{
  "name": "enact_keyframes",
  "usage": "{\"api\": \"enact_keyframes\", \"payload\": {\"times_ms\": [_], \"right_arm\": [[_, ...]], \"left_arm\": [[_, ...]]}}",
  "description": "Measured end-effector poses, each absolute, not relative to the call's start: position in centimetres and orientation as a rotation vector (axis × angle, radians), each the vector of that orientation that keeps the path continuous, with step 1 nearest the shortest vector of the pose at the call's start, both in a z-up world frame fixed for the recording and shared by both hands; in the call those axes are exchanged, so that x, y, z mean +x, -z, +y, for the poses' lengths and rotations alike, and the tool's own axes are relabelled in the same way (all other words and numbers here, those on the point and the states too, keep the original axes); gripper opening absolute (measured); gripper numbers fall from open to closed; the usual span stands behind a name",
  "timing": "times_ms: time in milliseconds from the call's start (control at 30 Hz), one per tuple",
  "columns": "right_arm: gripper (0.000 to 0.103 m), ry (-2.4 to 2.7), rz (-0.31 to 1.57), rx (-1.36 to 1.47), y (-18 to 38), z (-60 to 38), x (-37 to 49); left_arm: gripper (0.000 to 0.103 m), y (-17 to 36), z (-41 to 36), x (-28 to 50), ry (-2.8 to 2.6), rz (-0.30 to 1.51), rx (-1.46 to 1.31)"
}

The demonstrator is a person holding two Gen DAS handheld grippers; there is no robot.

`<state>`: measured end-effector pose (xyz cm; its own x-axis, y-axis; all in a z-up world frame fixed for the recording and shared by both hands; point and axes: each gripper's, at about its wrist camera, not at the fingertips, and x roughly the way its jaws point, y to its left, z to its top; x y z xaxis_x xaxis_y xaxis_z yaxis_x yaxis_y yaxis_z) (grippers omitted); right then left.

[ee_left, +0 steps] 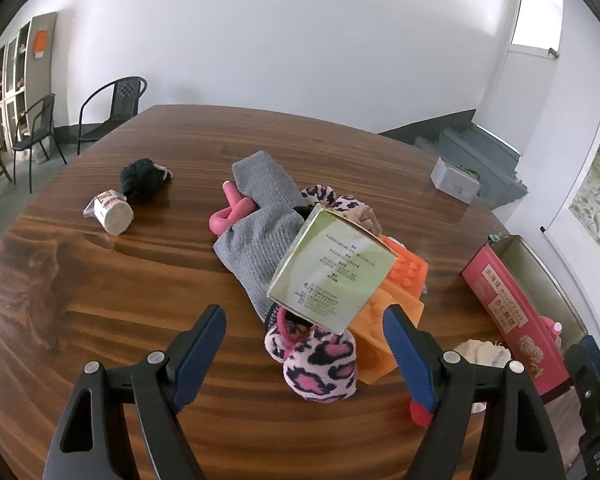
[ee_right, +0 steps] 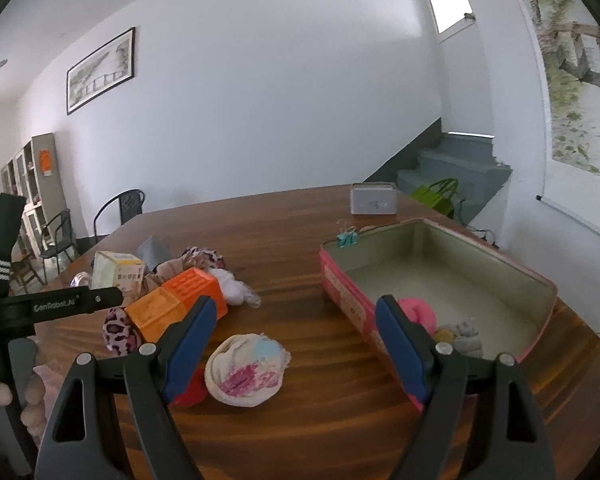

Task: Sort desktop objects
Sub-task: 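Move the right tool toward the knitted ball while the left tool grasps the yellow-green box, then grasp the pastel knitted ball with the right tool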

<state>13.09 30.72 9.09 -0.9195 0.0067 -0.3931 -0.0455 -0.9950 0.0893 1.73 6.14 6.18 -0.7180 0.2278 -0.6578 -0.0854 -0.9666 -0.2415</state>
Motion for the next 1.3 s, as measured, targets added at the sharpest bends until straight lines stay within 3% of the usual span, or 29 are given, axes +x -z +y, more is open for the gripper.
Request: {"api": "enact_keyframes", "payload": {"times_ms": [500, 567, 600, 633, 967, 1300], "right_arm": [[0.084, -3.083, 0.191, -0.738, -8.3, 30.3, 12.5], [0.084, -3.090, 0.193, -0.749, -8.2, 30.2, 12.4], [0.084, -3.095, 0.195, -0.755, -8.1, 30.2, 12.4], [0.084, -3.099, 0.198, -0.761, -8.1, 30.2, 12.4], [0.084, -3.095, 0.322, -0.930, -6.9, 30.4, 10.8], [0.084, -3.008, 0.430, -1.127, -5.1, 30.3, 8.4]], "left_arm": [[0.082, -6.8, 8.5, -1.4, -2.728, -0.079, -1.089], [0.075, -6.3, 8.4, -1.6, -2.730, -0.076, -1.107], [0.053, -6.2, 8.3, -1.7, -2.724, -0.076, -1.118], [0.052, -6.1, 8.2, -1.7, -2.722, -0.078, -1.128], [0.052, -8.7, 6.2, 1.1, -2.822, -0.157, -0.940], [0.052, -8.8, 6.1, 1.2, -2.780, -0.192, -0.952]]}}
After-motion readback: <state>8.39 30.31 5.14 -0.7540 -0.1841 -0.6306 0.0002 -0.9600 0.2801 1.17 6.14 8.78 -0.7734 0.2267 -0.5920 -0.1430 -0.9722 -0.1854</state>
